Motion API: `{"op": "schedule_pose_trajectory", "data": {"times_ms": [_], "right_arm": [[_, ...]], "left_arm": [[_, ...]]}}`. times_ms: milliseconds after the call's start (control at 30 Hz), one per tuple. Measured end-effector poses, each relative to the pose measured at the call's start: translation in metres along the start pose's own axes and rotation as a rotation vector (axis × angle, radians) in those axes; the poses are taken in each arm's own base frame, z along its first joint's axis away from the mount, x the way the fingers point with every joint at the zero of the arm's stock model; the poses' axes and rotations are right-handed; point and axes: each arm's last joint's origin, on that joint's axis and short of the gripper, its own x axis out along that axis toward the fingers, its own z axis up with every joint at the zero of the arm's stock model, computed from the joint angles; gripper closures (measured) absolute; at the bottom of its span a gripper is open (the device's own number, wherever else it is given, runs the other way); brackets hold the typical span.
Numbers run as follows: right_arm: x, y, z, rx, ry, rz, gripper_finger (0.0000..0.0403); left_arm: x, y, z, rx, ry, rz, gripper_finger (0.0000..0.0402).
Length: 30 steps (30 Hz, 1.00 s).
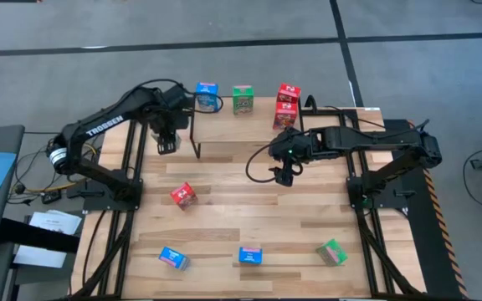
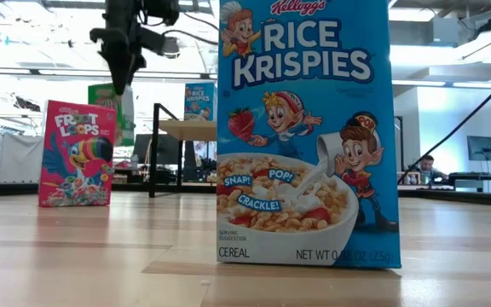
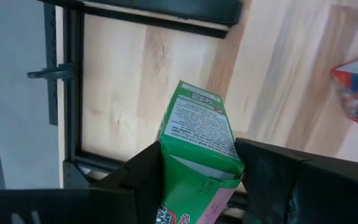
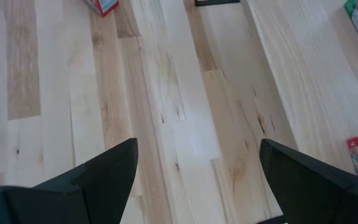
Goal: Stack cereal on shelf
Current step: Put the top green cereal box on the shelf aligned with the green cereal box
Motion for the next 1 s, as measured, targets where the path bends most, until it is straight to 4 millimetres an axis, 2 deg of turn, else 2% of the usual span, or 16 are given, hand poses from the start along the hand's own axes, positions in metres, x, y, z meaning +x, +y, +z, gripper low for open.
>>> {"op": "schedule_pose_trajectory", "data": {"times_ms": [233,567,733,1000], "right_arm": [[0.000,0.003,0.000,-0.007,0.002,0.029,0.0041],[-0.001,0.007,0.004,-0.008,-0.045,0.041,0.0004],[-0.002,0.007,0.011,0.000,-0.114,0.047,0.0010],[-0.005,0.008,0.028,-0.082,-0.299,0.042,0.0010]], "left_arm": [[-0.039,-0.005,0.002,-0.015,-0.047,0.005,0.0226],[-0.091,-0.016,0.007,-0.035,-0.227,0.032,0.0226],[-0.103,-0.017,0.014,-0.036,-0.339,0.052,0.0226],[-0.105,-0.013,0.036,-0.033,-0.497,0.097,0.0226]]}}
